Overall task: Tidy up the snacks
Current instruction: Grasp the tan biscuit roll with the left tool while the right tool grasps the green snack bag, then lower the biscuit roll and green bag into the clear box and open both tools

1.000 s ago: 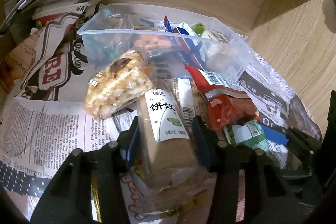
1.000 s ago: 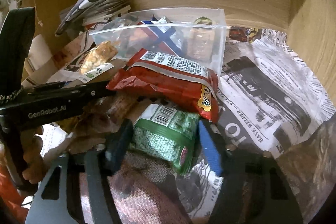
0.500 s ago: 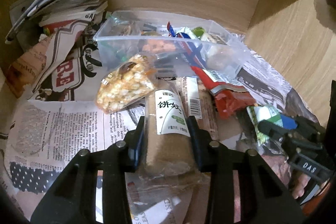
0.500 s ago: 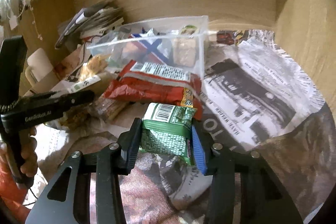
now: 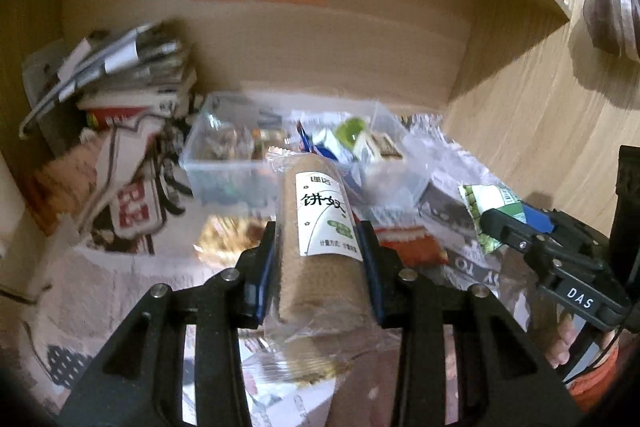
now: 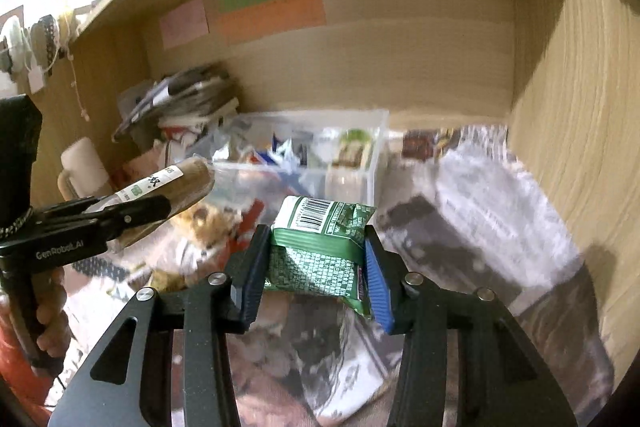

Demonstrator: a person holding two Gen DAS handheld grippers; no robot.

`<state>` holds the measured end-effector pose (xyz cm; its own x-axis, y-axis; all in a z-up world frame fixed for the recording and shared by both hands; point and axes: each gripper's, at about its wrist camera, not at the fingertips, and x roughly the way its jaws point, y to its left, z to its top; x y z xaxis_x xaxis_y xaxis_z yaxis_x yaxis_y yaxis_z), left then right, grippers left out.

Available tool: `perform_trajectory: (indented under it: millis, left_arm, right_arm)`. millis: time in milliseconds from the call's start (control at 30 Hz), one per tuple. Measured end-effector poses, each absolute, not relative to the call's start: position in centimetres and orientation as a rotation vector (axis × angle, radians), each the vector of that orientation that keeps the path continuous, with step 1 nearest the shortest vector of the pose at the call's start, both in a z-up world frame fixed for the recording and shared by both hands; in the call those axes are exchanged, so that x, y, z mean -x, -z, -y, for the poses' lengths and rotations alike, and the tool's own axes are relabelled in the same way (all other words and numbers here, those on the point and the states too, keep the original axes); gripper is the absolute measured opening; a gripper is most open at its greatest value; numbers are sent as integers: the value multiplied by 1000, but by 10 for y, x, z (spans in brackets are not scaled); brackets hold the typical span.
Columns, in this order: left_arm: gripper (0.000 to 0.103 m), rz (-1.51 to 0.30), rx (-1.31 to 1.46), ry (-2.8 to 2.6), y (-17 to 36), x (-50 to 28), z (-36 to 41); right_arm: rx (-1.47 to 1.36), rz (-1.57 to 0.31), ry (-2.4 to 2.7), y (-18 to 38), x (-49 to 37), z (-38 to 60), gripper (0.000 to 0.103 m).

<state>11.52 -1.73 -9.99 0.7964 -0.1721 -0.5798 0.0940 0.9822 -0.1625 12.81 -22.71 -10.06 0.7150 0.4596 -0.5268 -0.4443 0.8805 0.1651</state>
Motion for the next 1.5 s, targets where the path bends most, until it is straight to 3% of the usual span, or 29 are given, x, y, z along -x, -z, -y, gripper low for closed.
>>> perform_trajectory:
  millis: [667,1000,1500]
  left_arm:
    - [38,-527,115,97,56,-176,-1]
    - [38,-602,131,100,68,-227,-13]
    - [38,-739,120,145,106,-284,-7]
  right_arm:
    - [-30,-506,-543,62,-180,203,41]
    - [18,-513,-558,62,-215,175,41]
    - [52,-701,-531,105,-270,154,42]
